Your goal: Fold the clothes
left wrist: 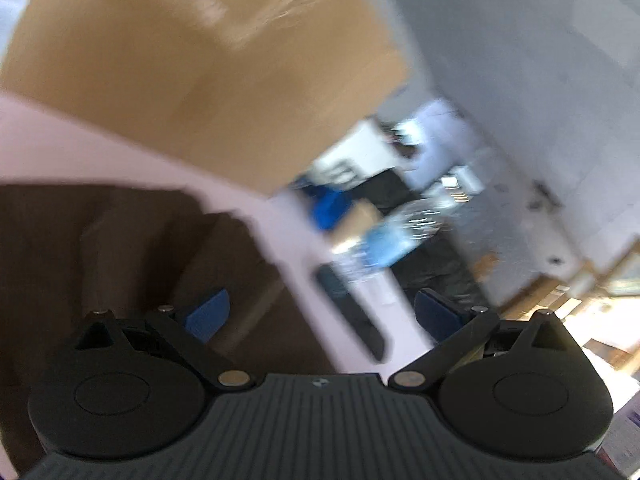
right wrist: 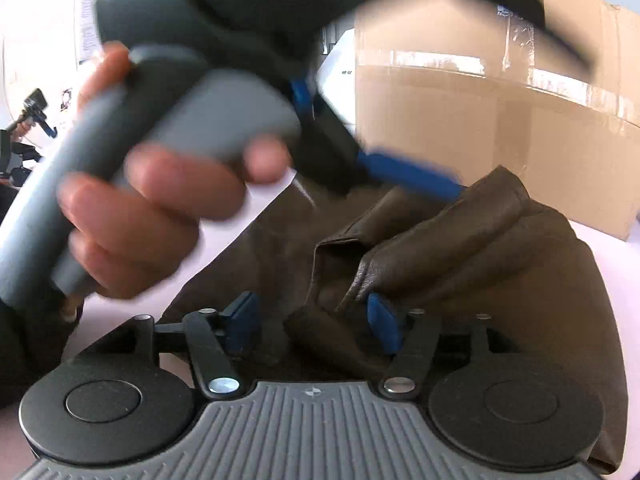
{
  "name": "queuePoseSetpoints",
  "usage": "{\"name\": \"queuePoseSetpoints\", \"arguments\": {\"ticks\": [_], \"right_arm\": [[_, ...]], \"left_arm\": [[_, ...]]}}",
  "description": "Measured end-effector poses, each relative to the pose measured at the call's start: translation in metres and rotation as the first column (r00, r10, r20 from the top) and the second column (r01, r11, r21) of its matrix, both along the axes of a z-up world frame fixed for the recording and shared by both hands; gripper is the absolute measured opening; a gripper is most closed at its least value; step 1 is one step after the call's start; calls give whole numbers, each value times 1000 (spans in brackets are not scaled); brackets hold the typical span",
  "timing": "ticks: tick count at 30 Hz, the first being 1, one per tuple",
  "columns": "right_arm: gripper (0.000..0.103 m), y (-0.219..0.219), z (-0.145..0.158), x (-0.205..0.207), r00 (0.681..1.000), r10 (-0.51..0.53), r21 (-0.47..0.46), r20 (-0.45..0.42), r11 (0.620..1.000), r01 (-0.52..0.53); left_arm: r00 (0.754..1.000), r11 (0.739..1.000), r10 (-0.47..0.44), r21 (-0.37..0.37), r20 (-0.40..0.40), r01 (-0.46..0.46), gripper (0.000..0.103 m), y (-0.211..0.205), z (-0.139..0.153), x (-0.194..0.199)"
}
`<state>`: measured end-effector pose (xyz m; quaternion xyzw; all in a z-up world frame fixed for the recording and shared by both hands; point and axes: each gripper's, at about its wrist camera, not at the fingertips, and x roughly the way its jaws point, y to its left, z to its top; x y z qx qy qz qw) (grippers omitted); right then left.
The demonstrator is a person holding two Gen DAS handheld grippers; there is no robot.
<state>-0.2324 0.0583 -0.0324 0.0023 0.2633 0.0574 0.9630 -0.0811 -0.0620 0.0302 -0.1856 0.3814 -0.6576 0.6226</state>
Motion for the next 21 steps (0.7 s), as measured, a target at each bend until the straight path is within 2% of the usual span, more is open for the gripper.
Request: {"name": "queuePoseSetpoints", "arguments": {"ticks": [2, 3, 5, 6, 7, 8, 10, 13, 15, 17, 21], "right_arm": [[62, 2, 0, 0, 1000, 1, -6, 0, 1000, -1], [62, 3, -1, 1, 1000, 1, -9, 0, 1000, -1], [62, 4, -2, 1, 1000, 1, -13, -1, 1000, -1], [62, 5, -2, 2, 1000, 1, -14, -2, 1000, -1], [62, 6, -2, 2, 1000, 0, -19, -3, 1000, 0], [62, 7, -3, 2, 1000, -2, -26, -3, 1000, 2], [65, 8, -3, 2, 1000, -4, -25, 3, 1000, 4], [76, 7, -4, 3, 1000, -18, -8, 10, 1000, 18], [78, 6, -4, 2, 999, -32, -2, 19, 1000, 32], [79, 4, -3, -2, 998, -55, 4, 37, 998, 55], [81, -2, 1, -14, 993, -101, 12, 57, 995, 101]], "left_arm": [[993, 993, -119, -16, -24, 118, 100, -8, 1, -3], [982, 983, -180, 11, -63, 181, 100, -17, -3, -3], [981, 979, -172, 96, -92, 180, 99, -30, -14, -4], [987, 977, -143, 151, -79, 154, 99, -35, -20, -4], [995, 971, -89, 220, -48, 97, 96, -39, -28, -1], [997, 967, -58, 243, -54, 70, 90, -39, -34, 4], [993, 971, -16, 236, -117, 44, 89, -33, -43, 15], [977, 984, 49, 177, -206, -12, 89, -21, -49, 28], [975, 985, 87, 164, -204, -54, 89, -13, -49, 31], [980, 981, 118, 169, -159, -91, 88, -4, -46, 31], [986, 977, 132, 182, -106, -111, 86, -3, -42, 30]]}}
